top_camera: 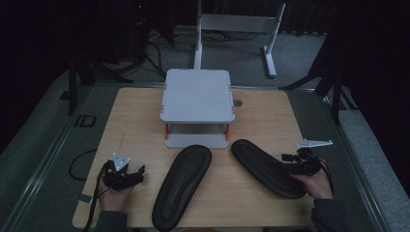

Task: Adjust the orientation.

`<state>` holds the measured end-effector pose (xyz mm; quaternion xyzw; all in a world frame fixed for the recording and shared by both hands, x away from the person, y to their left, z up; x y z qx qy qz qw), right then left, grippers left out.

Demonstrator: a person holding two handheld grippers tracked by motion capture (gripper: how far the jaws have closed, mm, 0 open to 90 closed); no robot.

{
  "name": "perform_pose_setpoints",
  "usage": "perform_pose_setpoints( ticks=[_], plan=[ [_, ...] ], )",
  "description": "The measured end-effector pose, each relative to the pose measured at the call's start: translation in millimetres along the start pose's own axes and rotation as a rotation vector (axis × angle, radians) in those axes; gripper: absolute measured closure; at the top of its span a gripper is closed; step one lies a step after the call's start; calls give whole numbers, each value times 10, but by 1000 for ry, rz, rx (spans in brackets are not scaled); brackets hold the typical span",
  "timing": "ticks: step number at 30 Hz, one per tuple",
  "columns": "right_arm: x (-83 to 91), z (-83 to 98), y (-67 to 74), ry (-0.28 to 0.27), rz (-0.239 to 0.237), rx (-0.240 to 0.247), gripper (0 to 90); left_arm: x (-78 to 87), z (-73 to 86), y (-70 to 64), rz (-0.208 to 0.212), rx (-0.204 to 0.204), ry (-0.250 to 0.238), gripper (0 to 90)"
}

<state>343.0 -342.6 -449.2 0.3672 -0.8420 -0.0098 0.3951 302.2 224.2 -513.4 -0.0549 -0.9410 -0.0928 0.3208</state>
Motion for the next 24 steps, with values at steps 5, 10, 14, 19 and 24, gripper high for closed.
perform_pose_setpoints(
  ticks=[5, 10, 14, 19, 24],
  plan=[
    [-3, 127, -106, 15, -20, -77, 292, 2, -1, 0, 1, 0, 0, 190],
    [-78, 160, -103, 84, -111, -130, 273, 8, -2, -3, 2, 0, -3, 195],
    [-107, 145, -5, 122, -95, -94, 254, 5, -3, -6, 3, -1, -3, 197],
    [-100, 100, 152, 117, -71, 19, 353, 4, -5, -14, -1, -6, -2, 198],
    [-129, 20, 305, 71, -102, 101, 560, 6, -5, -15, -2, -7, -3, 200]
  ],
)
Point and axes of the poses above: each handheld gripper's, and its own axes: x roughly backward along the jaws, z roughly out of its underside, y roughly to its left, the point moved 2 cm from there along -x, roughly forward along the jaws, and after that the axes turned 7 degrees about -z, right-handed, at the moved point
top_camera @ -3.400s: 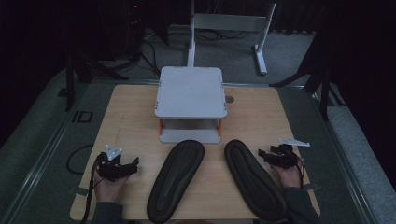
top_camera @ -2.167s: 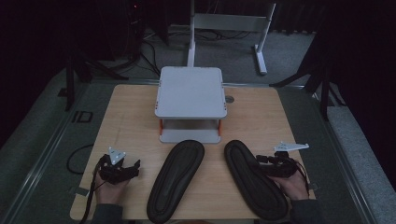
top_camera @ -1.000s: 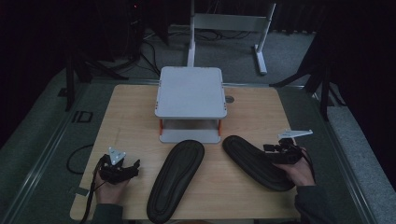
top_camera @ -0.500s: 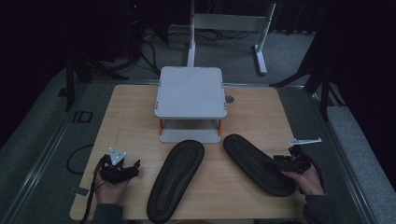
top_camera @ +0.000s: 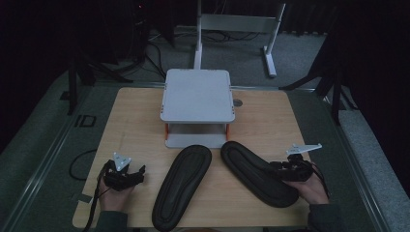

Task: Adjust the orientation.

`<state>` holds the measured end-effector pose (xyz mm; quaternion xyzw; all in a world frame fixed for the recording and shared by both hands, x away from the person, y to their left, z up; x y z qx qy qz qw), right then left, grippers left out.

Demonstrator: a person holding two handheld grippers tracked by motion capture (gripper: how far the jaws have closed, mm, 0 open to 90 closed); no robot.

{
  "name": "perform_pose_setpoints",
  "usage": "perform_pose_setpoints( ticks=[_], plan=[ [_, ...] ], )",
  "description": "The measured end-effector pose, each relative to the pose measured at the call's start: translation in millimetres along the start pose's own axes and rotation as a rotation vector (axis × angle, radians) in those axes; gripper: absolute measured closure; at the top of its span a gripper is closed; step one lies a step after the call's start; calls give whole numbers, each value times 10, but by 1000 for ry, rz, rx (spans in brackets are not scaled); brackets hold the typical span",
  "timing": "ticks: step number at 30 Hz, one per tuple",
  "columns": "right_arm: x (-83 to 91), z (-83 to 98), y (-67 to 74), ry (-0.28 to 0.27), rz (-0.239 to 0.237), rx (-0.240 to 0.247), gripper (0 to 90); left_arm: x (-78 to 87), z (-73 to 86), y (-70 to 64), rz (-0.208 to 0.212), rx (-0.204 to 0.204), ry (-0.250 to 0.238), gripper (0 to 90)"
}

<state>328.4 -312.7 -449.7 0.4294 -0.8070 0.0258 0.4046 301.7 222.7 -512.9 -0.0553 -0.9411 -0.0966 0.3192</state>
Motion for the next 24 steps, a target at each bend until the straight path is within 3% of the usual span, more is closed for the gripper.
perform_pose_setpoints(
  ticks=[5, 10, 13, 16, 19, 24],
  plan=[
    [-116, -117, 63, 11, 2, 40, 565, 9, 0, 12, -2, 6, -6, 200],
    [-96, -134, 157, 7, 30, 100, 584, 11, -1, 11, -2, 7, -6, 202],
    [-66, -132, 138, 0, 58, 116, 588, 11, -1, 9, -3, 7, -6, 202],
    [1, -180, 58, -11, 115, 108, 595, 10, -1, 9, -4, 6, -6, 203],
    [71, -241, 4, 0, 171, 132, 599, 6, -1, 13, -5, 6, -6, 203],
    [110, -258, 41, -8, 167, 158, 602, 7, -1, 11, -5, 7, -7, 203]
  ],
)
Point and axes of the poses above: each handheld gripper's, and its own axes: x roughly backward along the jaws, z roughly out of its underside, y roughly to its left, the point moved 2 cm from there along -x, roughly forward along the jaws, and after that the axes turned 7 degrees about -z, right-handed, at the moved point
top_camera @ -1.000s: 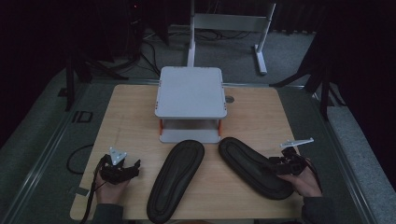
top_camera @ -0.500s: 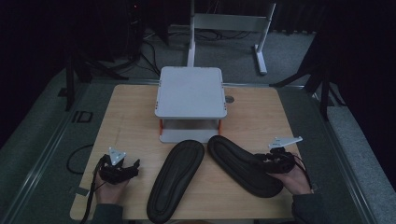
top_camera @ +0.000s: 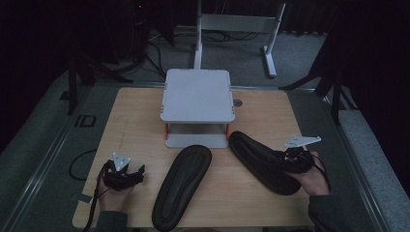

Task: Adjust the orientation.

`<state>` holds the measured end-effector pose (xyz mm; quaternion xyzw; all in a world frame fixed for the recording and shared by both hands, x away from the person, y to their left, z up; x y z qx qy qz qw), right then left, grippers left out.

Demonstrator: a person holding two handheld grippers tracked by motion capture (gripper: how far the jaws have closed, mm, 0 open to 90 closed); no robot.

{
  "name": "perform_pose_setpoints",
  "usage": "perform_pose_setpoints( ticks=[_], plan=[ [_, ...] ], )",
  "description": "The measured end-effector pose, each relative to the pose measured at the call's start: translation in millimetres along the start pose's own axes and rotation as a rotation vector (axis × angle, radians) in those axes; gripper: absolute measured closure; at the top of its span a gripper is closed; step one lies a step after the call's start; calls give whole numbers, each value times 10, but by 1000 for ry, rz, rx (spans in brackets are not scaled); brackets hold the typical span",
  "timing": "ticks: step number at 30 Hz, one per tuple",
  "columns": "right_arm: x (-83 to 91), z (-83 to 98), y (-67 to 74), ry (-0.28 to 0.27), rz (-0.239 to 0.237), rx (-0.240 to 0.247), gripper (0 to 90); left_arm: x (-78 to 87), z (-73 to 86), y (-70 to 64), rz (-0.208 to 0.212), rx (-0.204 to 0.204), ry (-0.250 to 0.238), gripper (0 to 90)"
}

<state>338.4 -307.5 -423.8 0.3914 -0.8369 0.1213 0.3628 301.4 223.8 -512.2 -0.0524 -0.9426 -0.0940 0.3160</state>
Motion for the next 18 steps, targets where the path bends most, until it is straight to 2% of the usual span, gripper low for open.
perform_pose_setpoints(
  ticks=[2, 4, 7, 10, 15, 18],
  plan=[
    [17, 16, 23, -22, -18, -9, 602, 0, 1, -2, 1, -1, 0, 203],
    [31, 41, 62, -44, -69, -19, 599, 2, 1, -5, 0, -3, 1, 202],
    [27, 72, 130, -52, -115, -8, 572, 1, 1, -2, 1, -1, 0, 203],
    [38, 85, 176, -64, -127, -2, 577, -1, 1, -1, 1, 0, 0, 203],
    [100, 126, 283, -73, -167, 51, 558, 0, 2, -3, 1, -1, 0, 202],
    [143, 153, 306, -80, -187, 52, 542, 0, 2, -2, 2, -1, 0, 203]
  ],
)
Point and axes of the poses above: each handheld gripper's, and its own axes: x roughly backward along the jaws, z roughly out of its underside, y roughly to its left, the point moved 2 cm from there along -x, roughly forward along the jaws, and after that the axes turned 7 degrees about -z, right-handed, at the moved point
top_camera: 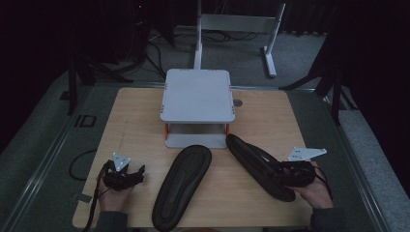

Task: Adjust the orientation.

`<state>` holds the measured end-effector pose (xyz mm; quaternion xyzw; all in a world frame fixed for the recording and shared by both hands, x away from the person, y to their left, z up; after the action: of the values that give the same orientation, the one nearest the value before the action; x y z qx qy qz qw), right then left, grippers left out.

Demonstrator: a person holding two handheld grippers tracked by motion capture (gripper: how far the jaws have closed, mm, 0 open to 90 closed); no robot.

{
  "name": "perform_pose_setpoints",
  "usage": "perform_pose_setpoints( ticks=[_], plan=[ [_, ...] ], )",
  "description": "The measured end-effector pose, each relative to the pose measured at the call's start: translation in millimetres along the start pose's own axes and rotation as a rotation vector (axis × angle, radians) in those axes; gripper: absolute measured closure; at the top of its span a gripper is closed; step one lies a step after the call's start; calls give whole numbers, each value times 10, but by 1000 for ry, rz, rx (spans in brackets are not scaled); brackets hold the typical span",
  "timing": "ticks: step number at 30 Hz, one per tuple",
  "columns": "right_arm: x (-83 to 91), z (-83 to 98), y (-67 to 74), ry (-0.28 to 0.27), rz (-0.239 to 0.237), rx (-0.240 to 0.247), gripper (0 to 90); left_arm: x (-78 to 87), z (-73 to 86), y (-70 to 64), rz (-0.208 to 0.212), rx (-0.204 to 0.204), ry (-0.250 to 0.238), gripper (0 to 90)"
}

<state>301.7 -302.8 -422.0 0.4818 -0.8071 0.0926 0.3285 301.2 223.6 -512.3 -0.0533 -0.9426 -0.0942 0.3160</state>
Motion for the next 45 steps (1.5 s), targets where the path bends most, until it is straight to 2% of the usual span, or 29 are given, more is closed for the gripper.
perform_pose_setpoints(
  ticks=[3, 5, 10, 12, 15, 18, 22, 25, 29, 31, 33, 37, 39, 43, 45],
  plan=[
    [35, 30, 34, -12, -50, -1, 543, -2, 0, 1, 0, 0, 0, 202],
    [34, 55, 74, -2, -66, 10, 547, -3, 0, 1, -1, -2, 1, 203],
    [21, 187, 133, 91, -71, 47, 553, 4, 1, 3, 0, 0, 0, 202],
    [43, 253, 125, 110, -44, 44, 554, 3, 1, 4, 0, 1, -1, 202],
    [124, 321, 84, 80, -51, 18, 550, 4, 1, 1, 0, 0, -1, 203],
    [179, 367, 31, 78, -38, 3, 517, 8, 1, 4, -2, 1, -1, 202],
    [249, 381, -48, 44, 5, -33, 459, 7, 2, 6, -1, 2, 0, 203],
    [279, 373, -75, 40, 7, -31, 401, 9, 2, 8, -2, 1, -2, 202],
    [316, 369, -68, 30, -21, -27, 373, 9, 2, 9, -2, 3, -3, 202],
    [331, 390, -73, 38, -11, -16, 339, 9, 1, 8, -2, 3, -3, 202],
    [358, 403, -87, 21, -5, -21, 333, 8, 2, 7, -2, 1, -3, 203],
    [441, 407, -140, -14, 34, -55, 340, 8, 2, 7, -2, 2, -3, 202],
    [452, 413, -177, -19, 72, -95, 346, 6, 1, 6, -2, 2, -2, 203],
    [376, 434, -257, -32, 137, -190, 381, 8, 1, 1, -1, 0, -3, 203],
    [300, 425, -287, -56, 143, -215, 385, 7, 1, 1, -1, -1, -2, 203]
  ],
)
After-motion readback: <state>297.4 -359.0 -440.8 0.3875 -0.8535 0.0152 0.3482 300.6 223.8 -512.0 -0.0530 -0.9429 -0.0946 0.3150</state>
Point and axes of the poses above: each handheld gripper's, and its own axes: x roughly backward along the jaws, z roughly out of its underside, y roughly to its left, the point moved 2 cm from there along -x, roughly forward along the jaws, and after that the axes turned 7 degrees about -z, right-handed, at the moved point
